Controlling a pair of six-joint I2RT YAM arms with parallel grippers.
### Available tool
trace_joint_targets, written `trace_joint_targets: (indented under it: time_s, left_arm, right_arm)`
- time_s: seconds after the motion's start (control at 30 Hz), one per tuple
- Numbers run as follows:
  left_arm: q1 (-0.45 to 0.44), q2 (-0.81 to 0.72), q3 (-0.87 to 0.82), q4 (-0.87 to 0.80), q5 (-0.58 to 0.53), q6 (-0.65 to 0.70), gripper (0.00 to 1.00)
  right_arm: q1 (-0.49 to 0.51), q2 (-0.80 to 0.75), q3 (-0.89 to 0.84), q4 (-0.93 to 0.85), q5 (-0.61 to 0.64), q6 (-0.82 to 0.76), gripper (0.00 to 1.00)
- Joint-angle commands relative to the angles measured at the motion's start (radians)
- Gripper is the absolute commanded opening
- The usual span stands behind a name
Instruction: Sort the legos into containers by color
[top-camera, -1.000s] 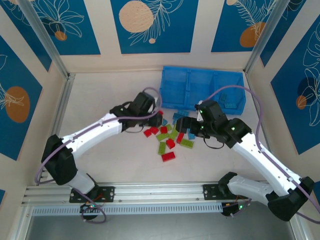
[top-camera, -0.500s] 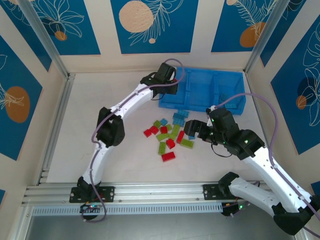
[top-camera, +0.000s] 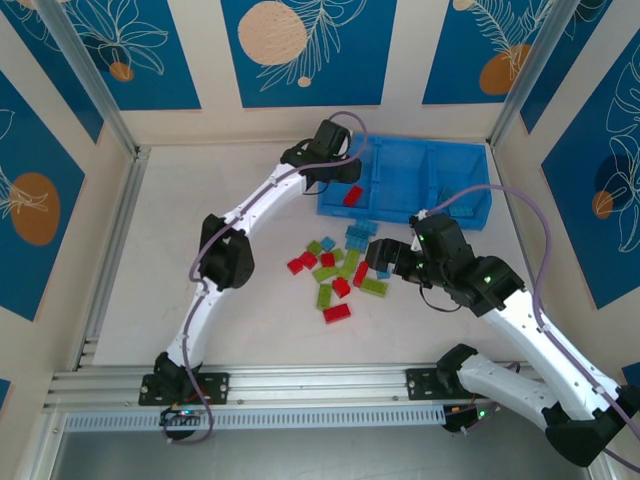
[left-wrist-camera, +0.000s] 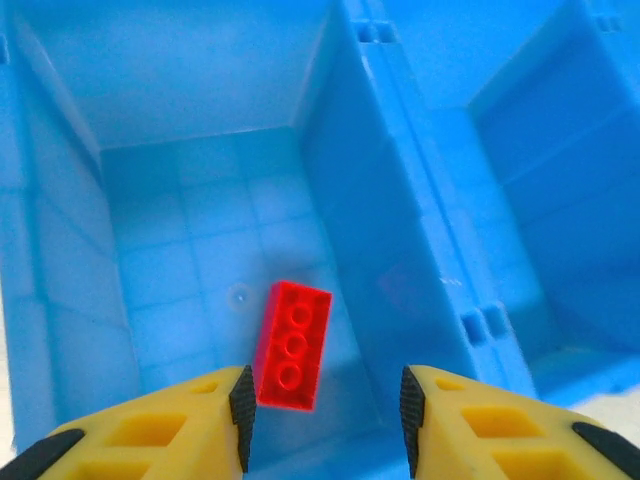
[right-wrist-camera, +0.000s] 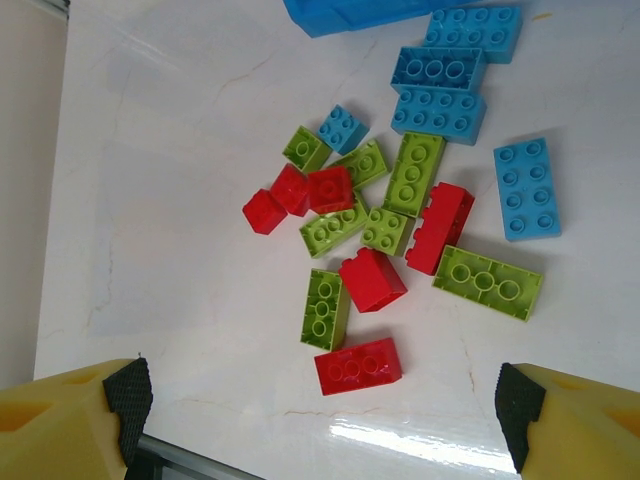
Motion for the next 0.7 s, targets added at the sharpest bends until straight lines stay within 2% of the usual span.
trace_joint_targets:
  time_s: [0.0,0.17,0.23,0.3,0.37,0.47,0.57,0.67]
  left_arm:
    - [-0.011,-0.3,-0.188,0.074,0.057,-0.027,0.43]
    - [-0.045,-0.831,-0.791,0.294,0.011,0.0,0.43]
    - [-0.059,-1.002,-0.949,0.293,-0.002,0.054,0.43]
    - [-0.061,-1.144,-1.053,0.226,0.011,0.128,0.44]
    - [-0.062,-1.24,-1.11,0.139,0.013,0.208,0.48]
    - [-0.062,-1.328,-1.182,0.048,0.027,0.34,0.53]
    - [-0.062,-1.37,-1.272,0.09,0.012,0.373,0.61]
    - [-0.062,-1.352,-1.268,0.112,0.075,0.384,0.85]
  right_arm:
    - [0.01,0.032,0.024,0.003,-0.021,-0.037,0.91]
    - [0.124,0.184,0.064,-0.052,0.009,-0.087,0.9]
    - [0.158,0.246,0.067,-0.073,0.077,-0.072,0.91]
    - [0.139,0.298,0.044,-0.084,0.136,-0.018,0.95]
    - [0.099,0.334,0.002,-0.063,0.15,0.03,0.97]
    - [0.054,0.359,-0.088,0.067,0.068,0.01,0.97]
    - [0.027,0.396,-0.141,0.159,-0.001,-0.03,0.98]
    - [0.012,0.456,-0.156,0.191,-0.029,-0.088,1.0]
